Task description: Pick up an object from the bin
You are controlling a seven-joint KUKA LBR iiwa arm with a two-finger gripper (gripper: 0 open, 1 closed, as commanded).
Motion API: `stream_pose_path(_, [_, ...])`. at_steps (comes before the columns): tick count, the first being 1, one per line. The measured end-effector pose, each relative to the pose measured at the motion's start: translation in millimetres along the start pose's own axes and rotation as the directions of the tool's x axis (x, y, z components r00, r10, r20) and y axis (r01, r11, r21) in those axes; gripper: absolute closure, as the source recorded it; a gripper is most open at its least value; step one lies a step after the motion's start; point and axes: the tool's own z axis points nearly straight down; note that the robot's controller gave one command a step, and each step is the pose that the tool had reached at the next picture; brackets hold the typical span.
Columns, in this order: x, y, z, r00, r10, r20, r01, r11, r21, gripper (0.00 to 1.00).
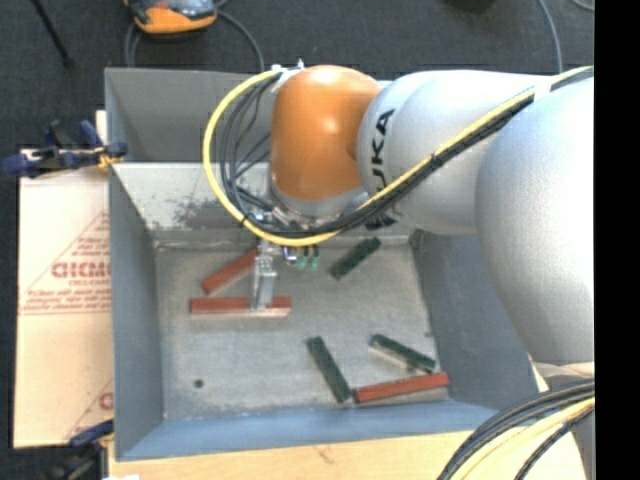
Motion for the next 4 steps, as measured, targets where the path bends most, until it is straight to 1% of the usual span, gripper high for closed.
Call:
stream_pose_path(1, [0.0, 0.0, 0.0, 1.0, 0.0, 0.0, 0.0, 1.0, 0.0, 0.0])
stream_pose_path(2, [-0.2, 1.5, 40.5, 1.0, 0.005, 0.01, -0.005, 1.0, -0.002, 0.0])
stream_pose_path(3, [-13.4, 7.0, 93.7, 0.991, 0.134, 0.01, -0.134, 0.991, -0.003, 1.0])
stream_pose_path(4, [-13.4, 7.0, 93.7, 0.991, 0.134, 0.01, -0.134, 0.991, -0.003, 1.0])
